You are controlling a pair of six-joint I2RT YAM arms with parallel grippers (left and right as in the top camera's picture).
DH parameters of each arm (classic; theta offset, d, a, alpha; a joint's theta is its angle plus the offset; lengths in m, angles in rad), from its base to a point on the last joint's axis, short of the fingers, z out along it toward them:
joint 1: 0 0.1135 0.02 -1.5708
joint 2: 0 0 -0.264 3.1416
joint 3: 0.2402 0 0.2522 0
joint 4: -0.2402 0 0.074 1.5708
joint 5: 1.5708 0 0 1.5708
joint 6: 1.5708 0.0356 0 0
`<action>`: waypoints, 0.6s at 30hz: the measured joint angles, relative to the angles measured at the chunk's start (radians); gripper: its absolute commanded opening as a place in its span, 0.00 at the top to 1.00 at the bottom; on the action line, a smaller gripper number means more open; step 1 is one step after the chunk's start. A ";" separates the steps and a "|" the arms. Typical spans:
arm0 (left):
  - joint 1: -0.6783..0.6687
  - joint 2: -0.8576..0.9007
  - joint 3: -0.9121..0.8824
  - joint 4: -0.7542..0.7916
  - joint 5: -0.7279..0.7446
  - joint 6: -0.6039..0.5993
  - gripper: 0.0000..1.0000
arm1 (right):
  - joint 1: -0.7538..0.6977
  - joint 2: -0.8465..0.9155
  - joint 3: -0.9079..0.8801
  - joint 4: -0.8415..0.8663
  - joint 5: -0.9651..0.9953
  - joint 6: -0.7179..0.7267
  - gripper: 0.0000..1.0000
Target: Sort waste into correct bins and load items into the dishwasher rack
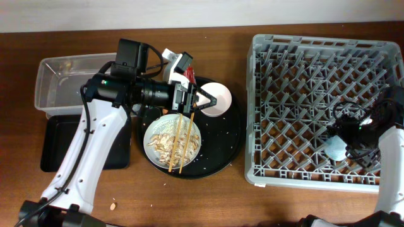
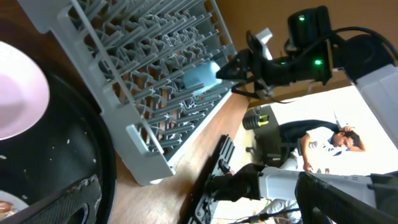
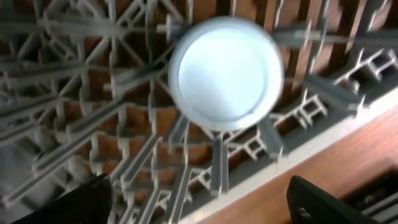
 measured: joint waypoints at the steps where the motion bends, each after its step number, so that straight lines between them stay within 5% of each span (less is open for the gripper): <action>1: 0.000 0.000 0.000 -0.002 -0.025 0.000 0.01 | 0.000 -0.003 0.014 -0.021 -0.010 -0.006 0.09; 6: -0.032 0.000 0.000 -0.011 -0.345 -0.007 0.01 | 0.085 -0.176 0.134 0.011 -0.255 -0.147 0.16; 10: -0.049 0.000 0.000 -0.024 -0.523 -0.056 0.01 | 0.420 -0.268 0.150 0.162 -0.370 -0.179 0.21; 14: 0.106 -0.070 0.000 -0.116 -0.640 -0.110 0.01 | 0.785 -0.063 0.152 0.370 -0.172 -0.093 0.23; 18: 0.217 -0.179 0.005 -0.244 -0.790 -0.126 0.01 | 0.877 0.252 0.152 0.536 0.023 0.035 0.34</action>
